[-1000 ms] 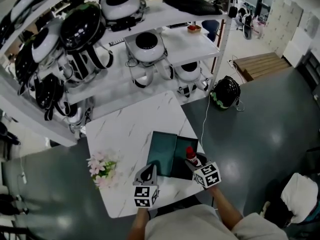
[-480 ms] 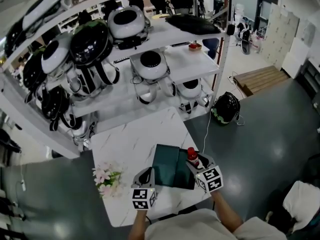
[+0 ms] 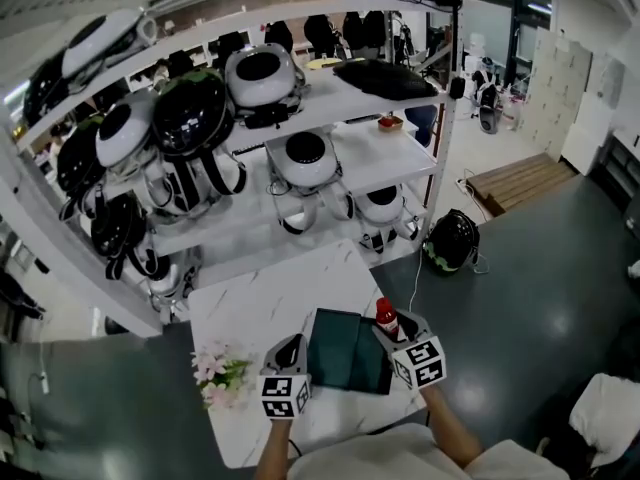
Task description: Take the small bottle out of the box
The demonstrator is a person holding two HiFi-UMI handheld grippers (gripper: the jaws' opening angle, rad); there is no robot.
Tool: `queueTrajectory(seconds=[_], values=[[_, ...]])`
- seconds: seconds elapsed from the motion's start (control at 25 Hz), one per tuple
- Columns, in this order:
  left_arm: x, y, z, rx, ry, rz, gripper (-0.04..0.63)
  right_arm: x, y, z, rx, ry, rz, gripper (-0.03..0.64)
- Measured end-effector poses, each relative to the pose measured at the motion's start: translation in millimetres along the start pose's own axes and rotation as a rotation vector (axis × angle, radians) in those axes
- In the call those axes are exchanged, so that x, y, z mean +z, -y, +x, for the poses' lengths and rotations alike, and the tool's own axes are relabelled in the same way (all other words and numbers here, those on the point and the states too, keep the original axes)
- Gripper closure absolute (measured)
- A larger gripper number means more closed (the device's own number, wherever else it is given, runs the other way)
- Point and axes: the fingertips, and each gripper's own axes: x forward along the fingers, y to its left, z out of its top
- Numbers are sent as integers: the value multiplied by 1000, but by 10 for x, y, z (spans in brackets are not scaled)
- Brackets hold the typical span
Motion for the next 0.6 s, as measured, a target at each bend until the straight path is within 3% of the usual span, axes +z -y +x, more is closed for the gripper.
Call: queueTrajectory(seconds=[0.6], values=[[155, 37, 2, 4, 30, 19, 577, 81, 32, -144, -22, 31, 2, 383]])
